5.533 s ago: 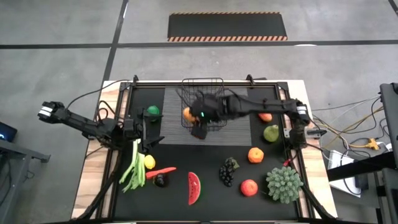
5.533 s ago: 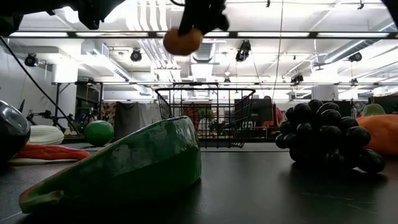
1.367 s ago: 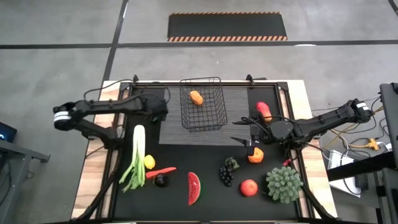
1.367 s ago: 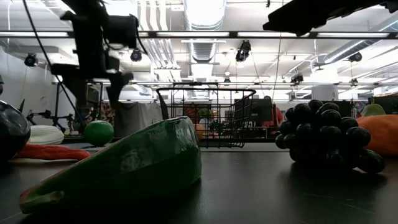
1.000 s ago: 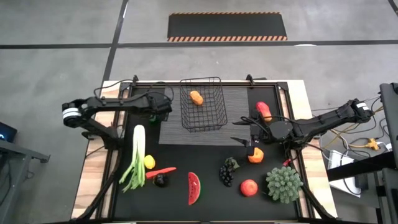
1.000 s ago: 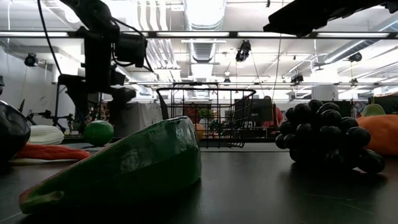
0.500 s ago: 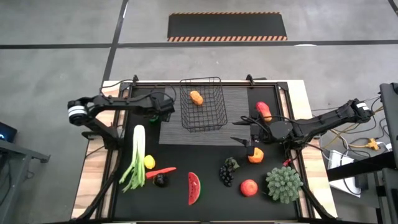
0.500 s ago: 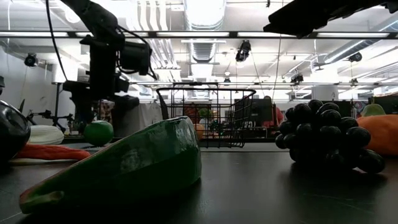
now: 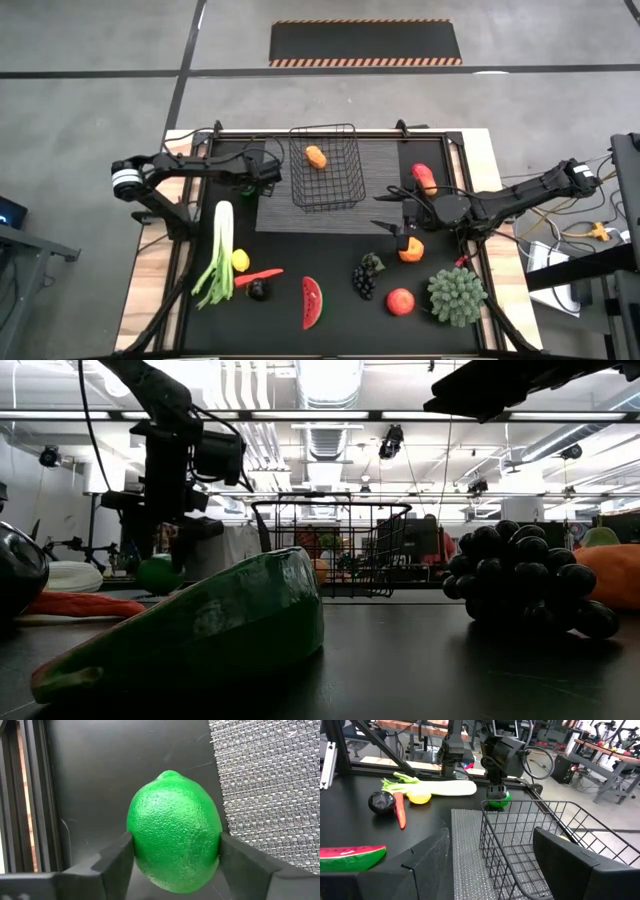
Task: Build produce basket
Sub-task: Put the lime into the wire basket
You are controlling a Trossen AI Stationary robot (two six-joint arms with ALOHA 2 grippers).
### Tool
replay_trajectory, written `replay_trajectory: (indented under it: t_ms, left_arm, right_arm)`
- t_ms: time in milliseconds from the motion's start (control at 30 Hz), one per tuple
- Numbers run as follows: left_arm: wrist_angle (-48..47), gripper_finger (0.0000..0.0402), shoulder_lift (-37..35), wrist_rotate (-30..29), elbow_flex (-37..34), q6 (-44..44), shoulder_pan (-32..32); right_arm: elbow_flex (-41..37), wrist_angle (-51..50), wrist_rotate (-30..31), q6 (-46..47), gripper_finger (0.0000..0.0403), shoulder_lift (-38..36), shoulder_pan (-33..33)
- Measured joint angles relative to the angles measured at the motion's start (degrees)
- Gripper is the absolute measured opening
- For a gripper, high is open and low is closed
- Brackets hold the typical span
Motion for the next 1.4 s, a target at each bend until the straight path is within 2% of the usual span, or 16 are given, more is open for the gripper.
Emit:
replay_trajectory:
  t_ms: [133, 300, 467, 667, 767, 867, 1033, 1167, 1300, 1400]
  left_arm:
    - [-1.58, 0.0226, -0.32, 0.07, 0.57, 2.38, -0.01]
    - [-11.13, 0.0224, -2.69, -1.71, 5.84, 3.07, -0.12]
    - [-16.82, 0.0223, -6.39, -2.50, 14.74, 9.13, -2.29]
    - [-16.45, 0.0223, -7.74, -2.16, 27.79, 19.68, -9.35]
    - [-16.03, 0.0222, -6.46, -2.13, 34.45, 24.35, -13.73]
    - [-14.60, 0.0222, -4.25, -1.84, 39.73, 28.10, -17.79]
    - [-10.87, 0.0222, 0.55, -0.35, 45.47, 34.40, -22.47]
    - [-9.06, 0.0222, 5.14, 3.38, 48.20, 40.37, -23.48]
    - [-9.02, 0.0222, 9.62, 7.04, 50.46, 45.74, -23.02]
    - [-9.12, 0.0222, 13.19, 7.56, 52.24, 48.60, -22.30]
  right_arm:
    - [0.00, -0.01, -0.04, 0.53, 0.0272, 0.00, 0.13]
    - [0.00, -0.14, -0.10, 0.47, 0.0272, 0.00, 0.13]
    - [-0.02, -4.27, -0.16, 1.27, 0.0272, -1.57, 0.52]
    - [-0.61, -8.20, -0.38, 2.35, 0.0272, -5.83, 3.16]
    - [-3.11, -3.90, -0.90, 0.33, 0.0272, -7.30, 3.91]
    - [-6.14, 0.84, -4.47, -0.77, 0.0271, -8.92, 3.87]
    - [-10.48, 7.80, -4.89, -2.61, 0.0271, -11.76, 3.78]
    - [-11.54, 14.17, -4.85, -3.90, 0.0271, -12.72, 2.16]
    - [-8.81, 14.12, -4.95, -7.15, 0.0271, -11.89, -0.10]
    - [-7.21, 14.03, -7.66, -10.22, 0.0271, -11.58, -1.82]
